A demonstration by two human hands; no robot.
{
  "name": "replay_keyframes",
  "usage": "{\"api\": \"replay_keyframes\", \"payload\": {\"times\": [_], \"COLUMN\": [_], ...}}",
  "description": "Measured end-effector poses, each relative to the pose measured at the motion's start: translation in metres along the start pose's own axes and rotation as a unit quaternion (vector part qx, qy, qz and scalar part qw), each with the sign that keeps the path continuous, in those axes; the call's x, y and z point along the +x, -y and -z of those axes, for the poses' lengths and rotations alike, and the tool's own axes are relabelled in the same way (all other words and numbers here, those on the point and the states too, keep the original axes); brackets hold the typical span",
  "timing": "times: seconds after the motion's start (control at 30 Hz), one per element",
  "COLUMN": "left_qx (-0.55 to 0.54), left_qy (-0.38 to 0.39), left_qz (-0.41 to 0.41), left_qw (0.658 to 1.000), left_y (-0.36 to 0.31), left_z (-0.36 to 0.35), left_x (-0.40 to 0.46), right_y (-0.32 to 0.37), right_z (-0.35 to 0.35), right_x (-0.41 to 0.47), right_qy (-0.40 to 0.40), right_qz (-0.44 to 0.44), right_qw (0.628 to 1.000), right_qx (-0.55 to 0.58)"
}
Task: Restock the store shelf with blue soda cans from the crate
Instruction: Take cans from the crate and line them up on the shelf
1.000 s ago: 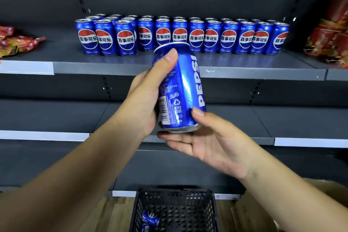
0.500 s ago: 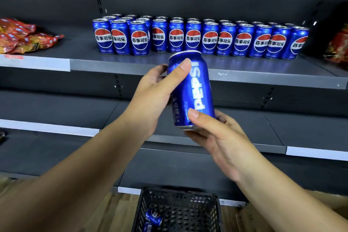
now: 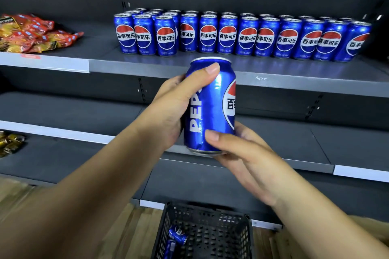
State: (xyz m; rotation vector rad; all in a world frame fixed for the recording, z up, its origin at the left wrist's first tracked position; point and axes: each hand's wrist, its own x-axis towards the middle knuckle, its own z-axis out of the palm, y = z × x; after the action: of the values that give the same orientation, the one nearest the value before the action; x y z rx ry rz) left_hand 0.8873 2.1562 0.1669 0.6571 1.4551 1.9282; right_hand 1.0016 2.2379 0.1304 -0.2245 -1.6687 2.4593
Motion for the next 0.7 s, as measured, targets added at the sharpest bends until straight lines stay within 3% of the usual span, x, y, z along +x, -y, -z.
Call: {"api": "replay_keyframes", "payload": {"times": [0.13,0.37,0.5,0.7], "left_qx": [-0.034,-0.037,-0.008,0.129], "left_qy": [0.049,0.111,0.043,-0.144], "left_qz": [0.032,0.045,0.028,0.021], "left_qw": [0.998,0.992,0.999,0.981], "left_y": [0.005,0.015,0.013,0.009], "left_z": [-0.001,0.0,0.01,0.064], "left_x": [0.008,0.016,0.035,0.089], "right_y": [0.01,0.016,0.023,0.043], "right_z": [0.017,0.03,0.024,0.026], "right_x": [-0.001,0.018,0.044,0.119], "right_qy": [0.084,0.06,0.007,-0.112], "right_qz": [-0.015,-0.019,0.002,0.07], "right_qw": [0.996,0.993,0.986,0.961], "right_qx": [0.003,-0.103,-0.169,-0.243]}}
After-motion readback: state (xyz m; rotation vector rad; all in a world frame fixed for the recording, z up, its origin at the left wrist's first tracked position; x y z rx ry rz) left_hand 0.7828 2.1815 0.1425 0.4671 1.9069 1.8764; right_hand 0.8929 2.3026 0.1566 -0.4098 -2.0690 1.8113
